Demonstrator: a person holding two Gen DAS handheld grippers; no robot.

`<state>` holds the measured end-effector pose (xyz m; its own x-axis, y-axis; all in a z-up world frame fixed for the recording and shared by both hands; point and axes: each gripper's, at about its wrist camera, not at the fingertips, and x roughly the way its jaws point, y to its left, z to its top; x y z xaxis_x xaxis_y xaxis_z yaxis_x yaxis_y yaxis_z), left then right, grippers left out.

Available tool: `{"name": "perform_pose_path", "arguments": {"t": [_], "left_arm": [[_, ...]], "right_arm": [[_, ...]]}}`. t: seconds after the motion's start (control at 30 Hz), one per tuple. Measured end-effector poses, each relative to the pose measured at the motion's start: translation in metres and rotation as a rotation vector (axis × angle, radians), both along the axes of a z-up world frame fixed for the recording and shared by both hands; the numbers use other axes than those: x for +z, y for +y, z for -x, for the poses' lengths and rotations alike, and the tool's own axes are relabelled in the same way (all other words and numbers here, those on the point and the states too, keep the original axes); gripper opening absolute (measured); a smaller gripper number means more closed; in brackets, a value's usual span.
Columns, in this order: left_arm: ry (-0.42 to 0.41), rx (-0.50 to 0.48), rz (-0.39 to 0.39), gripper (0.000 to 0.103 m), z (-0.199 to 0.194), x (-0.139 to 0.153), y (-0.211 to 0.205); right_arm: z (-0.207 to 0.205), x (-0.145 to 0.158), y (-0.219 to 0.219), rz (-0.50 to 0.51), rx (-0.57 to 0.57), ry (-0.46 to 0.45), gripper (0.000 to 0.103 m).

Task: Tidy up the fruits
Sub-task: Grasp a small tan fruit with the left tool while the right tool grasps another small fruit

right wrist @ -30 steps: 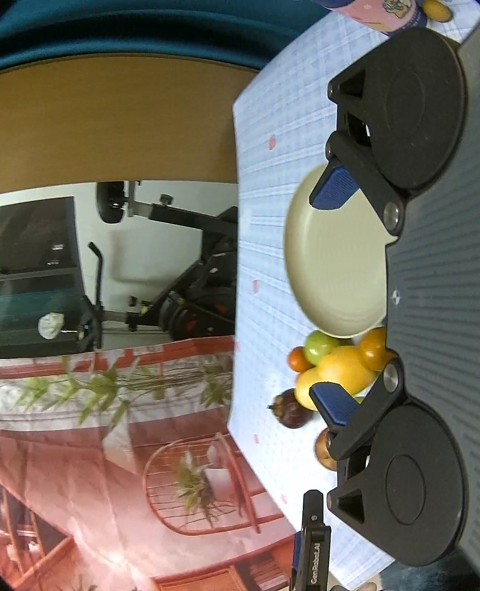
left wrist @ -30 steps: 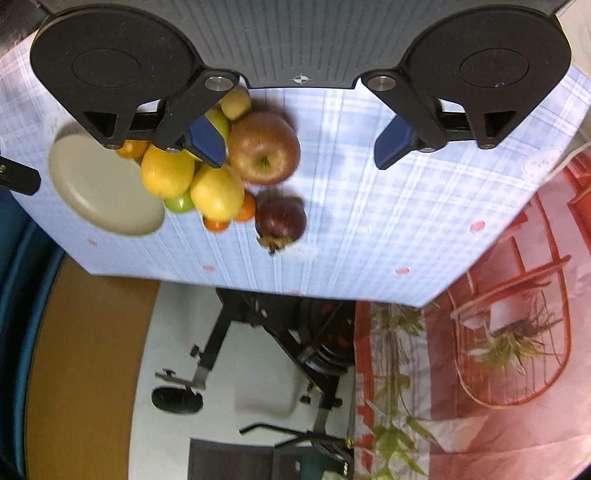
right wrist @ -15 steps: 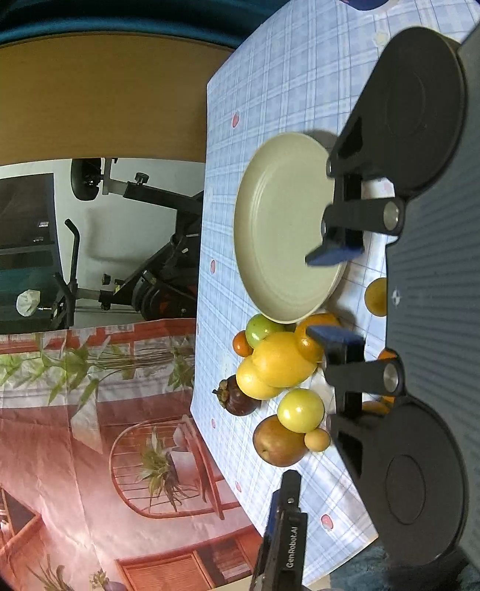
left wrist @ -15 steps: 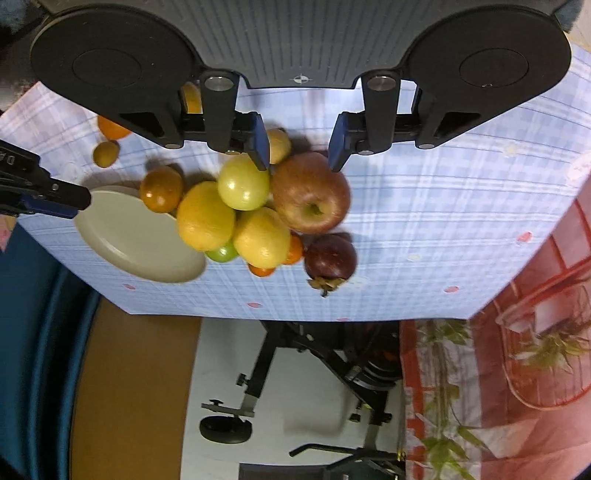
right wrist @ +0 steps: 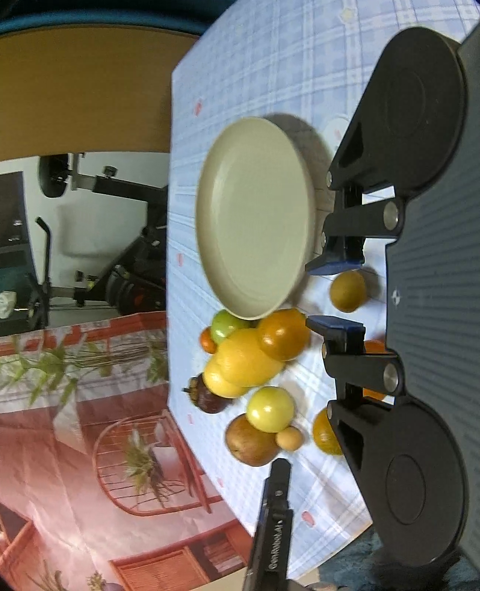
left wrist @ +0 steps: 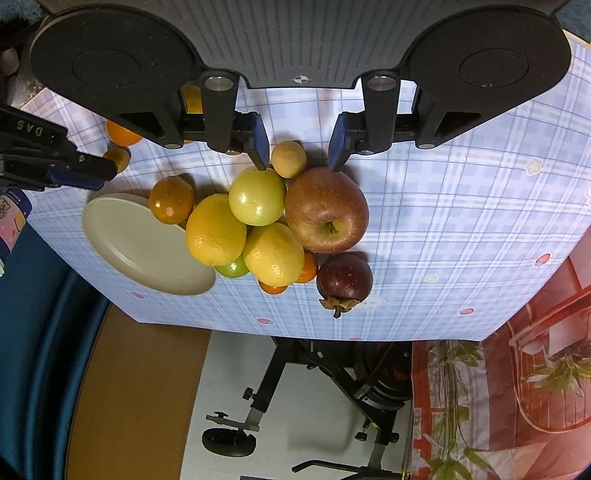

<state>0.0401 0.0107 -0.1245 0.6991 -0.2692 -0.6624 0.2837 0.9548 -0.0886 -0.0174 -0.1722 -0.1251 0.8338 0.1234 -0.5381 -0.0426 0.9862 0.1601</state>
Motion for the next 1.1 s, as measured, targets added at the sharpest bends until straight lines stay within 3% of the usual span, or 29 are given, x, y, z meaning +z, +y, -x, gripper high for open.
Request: {"name": "perform_pose_path", "arguments": {"t": [0.43, 1.1], "left_arm": [[0.024, -0.005, 0.016, 0.038, -0.005, -0.005, -0.001], [0.071, 0.026, 0.053, 0.037, -0.026, -0.025, -0.007]], "right_arm": [[-0.005, -0.01, -0.003, -0.027, -0.015, 0.058, 0.031], [-0.01, -0.013, 0.0, -0.044, 0.003, 0.078, 0.03]]}}
